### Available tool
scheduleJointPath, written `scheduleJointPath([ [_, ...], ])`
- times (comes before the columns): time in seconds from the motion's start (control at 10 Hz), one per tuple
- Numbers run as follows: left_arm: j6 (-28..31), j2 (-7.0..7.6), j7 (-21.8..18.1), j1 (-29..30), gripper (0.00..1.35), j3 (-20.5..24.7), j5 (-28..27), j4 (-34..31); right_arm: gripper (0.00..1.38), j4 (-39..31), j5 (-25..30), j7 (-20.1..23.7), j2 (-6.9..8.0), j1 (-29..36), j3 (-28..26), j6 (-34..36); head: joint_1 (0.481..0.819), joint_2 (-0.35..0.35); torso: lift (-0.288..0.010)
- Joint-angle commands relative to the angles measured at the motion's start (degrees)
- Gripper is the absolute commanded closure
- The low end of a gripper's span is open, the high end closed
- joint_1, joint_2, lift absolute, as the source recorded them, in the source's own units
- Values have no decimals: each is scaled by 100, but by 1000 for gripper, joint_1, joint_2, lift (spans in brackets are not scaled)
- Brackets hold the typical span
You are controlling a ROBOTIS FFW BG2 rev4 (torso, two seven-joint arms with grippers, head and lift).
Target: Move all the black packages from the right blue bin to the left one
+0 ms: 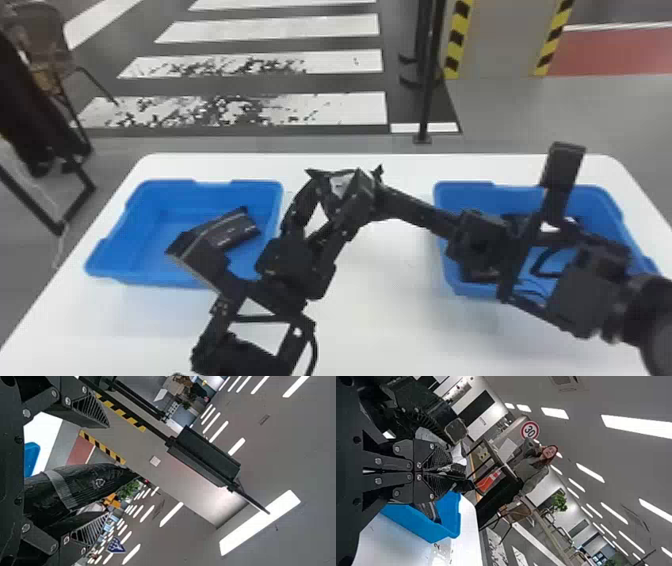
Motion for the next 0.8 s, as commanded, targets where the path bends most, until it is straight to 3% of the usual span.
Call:
scheduleJointPath([
  [0.0, 152, -4, -1, -19, 1254, 48, -141, -28, 1191, 26, 2, 9, -6, -30, 18, -122, 695, 91, -171],
  [0.1, 588, -4, -1, 37, 1213, 128, -187, -211, 1191, 40, 2, 18, -6, -30, 30, -192, 695, 87, -171],
  [0.4, 208, -57, 70, 122, 1211, 299, -598, -281, 1164, 26, 25, 26, -15, 12, 41, -234, 695, 86, -171],
  [0.5, 194, -101, 96, 150, 1211, 448, -769, -281, 995, 68, 37, 62, -15, 26, 53, -431, 695, 99, -171],
  [0.7, 490, -303, 131, 234, 1211, 1259, -1672, -239, 329, 237, 25, 97, -15, 26, 41, -656, 695, 121, -171],
])
